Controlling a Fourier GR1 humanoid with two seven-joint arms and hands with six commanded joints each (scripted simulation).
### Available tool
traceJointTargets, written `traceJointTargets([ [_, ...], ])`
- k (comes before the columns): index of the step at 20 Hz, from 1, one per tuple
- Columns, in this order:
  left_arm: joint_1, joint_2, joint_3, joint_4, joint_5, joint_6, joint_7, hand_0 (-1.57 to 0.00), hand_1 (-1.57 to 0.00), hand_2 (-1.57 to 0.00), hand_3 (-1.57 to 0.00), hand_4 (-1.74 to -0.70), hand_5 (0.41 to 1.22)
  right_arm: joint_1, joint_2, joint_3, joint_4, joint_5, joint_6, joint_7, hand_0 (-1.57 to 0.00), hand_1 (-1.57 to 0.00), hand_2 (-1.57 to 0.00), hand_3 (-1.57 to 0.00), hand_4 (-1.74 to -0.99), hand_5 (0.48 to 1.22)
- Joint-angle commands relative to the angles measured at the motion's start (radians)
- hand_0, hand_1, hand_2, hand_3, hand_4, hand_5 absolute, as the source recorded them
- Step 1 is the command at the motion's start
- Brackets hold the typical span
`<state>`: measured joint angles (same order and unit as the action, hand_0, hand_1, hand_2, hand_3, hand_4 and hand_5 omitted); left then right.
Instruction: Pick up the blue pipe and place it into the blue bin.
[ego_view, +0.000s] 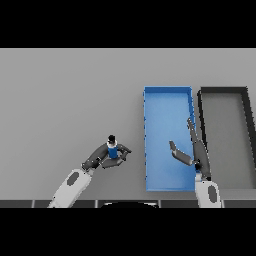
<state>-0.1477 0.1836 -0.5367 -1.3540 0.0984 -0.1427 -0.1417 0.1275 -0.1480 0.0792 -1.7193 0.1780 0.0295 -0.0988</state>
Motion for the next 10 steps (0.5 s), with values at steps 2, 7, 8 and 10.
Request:
traceJointTargets([
  [2, 0.012, -0.001, -0.010, -0.014, -0.007, 0.002, -0.016, -1.07, -1.15, -1.21, -1.19, -1.58, 1.062, 0.016, 0.013, 0.012, 0.005, 0.002, 0.004, -0.018, 0.00, 0.00, 0.00, 0.00, -1.233, 0.660],
  [7, 0.010, -0.016, -0.015, -0.034, -0.059, 0.038, -0.054, -1.41, -1.43, -1.45, -1.45, -1.49, 1.169, 0.007, 0.018, 0.012, 0.001, -0.008, 0.009, 0.007, 0.00, 0.00, 0.00, 0.00, -1.220, 0.635],
  [8, -0.001, -0.020, -0.006, -0.042, -0.052, 0.035, -0.059, -1.44, -1.46, -1.48, -1.47, -1.48, 1.179, -0.001, 0.013, 0.008, 0.002, -0.009, 0.009, 0.012, 0.00, 0.00, 0.00, 0.00, -1.217, 0.631],
  [10, 0.002, -0.023, -0.004, -0.096, -0.050, 0.040, -0.069, -1.49, -1.50, -1.51, -1.51, -1.47, 1.194, -0.008, 0.014, 0.006, 0.002, -0.021, 0.016, 0.015, 0.00, 0.00, 0.00, 0.00, -1.225, 0.630],
])
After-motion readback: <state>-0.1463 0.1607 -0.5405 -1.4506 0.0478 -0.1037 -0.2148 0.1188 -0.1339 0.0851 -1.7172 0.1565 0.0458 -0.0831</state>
